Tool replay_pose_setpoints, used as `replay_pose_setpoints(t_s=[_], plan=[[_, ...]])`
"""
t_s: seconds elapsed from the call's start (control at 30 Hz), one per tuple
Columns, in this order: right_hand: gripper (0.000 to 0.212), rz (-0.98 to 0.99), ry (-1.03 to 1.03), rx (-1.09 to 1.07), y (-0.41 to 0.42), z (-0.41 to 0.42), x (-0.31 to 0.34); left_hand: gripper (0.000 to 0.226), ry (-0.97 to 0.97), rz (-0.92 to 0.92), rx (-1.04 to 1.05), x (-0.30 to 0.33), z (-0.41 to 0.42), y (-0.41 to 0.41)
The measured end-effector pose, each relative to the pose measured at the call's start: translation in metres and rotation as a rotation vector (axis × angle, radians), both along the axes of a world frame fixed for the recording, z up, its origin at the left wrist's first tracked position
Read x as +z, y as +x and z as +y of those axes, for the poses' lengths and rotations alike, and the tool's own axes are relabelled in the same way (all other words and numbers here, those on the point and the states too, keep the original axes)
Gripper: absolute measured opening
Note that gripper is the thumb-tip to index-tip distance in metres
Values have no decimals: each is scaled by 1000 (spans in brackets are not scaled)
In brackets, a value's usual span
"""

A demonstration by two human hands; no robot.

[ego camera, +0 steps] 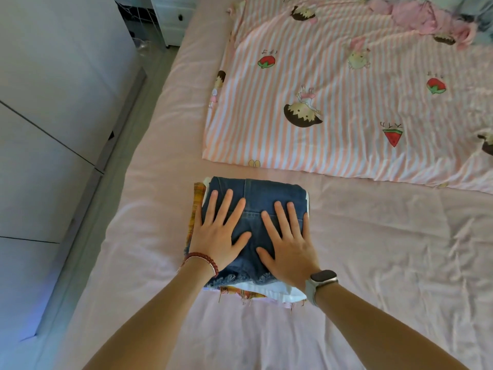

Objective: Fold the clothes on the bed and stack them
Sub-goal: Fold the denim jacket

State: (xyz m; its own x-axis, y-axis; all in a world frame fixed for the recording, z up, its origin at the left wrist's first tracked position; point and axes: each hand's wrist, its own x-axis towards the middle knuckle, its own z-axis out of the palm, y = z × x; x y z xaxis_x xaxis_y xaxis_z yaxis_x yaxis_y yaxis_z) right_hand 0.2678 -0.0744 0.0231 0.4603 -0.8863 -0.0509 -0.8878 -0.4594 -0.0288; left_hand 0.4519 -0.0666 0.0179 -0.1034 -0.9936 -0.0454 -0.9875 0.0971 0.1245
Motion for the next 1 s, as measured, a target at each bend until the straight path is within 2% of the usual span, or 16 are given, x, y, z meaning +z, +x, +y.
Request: replay_pose_setpoints(t_s=[0.17, 0.3, 0.37, 0.43, 0.5, 0.53, 0.6, 0.73, 0.8, 0.9, 1.0], plan=[[69, 47, 9, 6, 5, 2, 1, 78, 123, -8, 5, -19, 1, 9], [69, 22, 50, 65, 0, 8, 19, 79, 200, -19, -2, -7, 5, 12], [65, -57, 48, 71, -2, 12, 30, 81, 202, 48, -7, 5, 9, 12], [52, -232, 1, -3, 1, 16, 41, 83, 176, 139, -7, 15, 14, 14], [41, -363, -149, -75, 9, 11, 50, 85, 157, 162, -5, 22, 18, 15], [41, -366, -203, -94, 13, 4, 54, 88, 168, 135, -9, 23, 20, 16], [46, -282, -194, -104, 18, -7, 57, 97, 204, 62, -15, 23, 25, 17], [70, -8, 114, -67, 11, -12, 32, 107, 317, 4, -39, 19, 26, 20], [73, 42, 148, -69, 4, -11, 23, 109, 377, -8, -61, 20, 23, 18], [71, 86, 159, -71, 3, -17, 32, 100, 400, 6, -41, 30, 15, 12], [64, 58, 143, -50, 6, -22, 52, 78, 297, 59, 46, 48, 10, 10]])
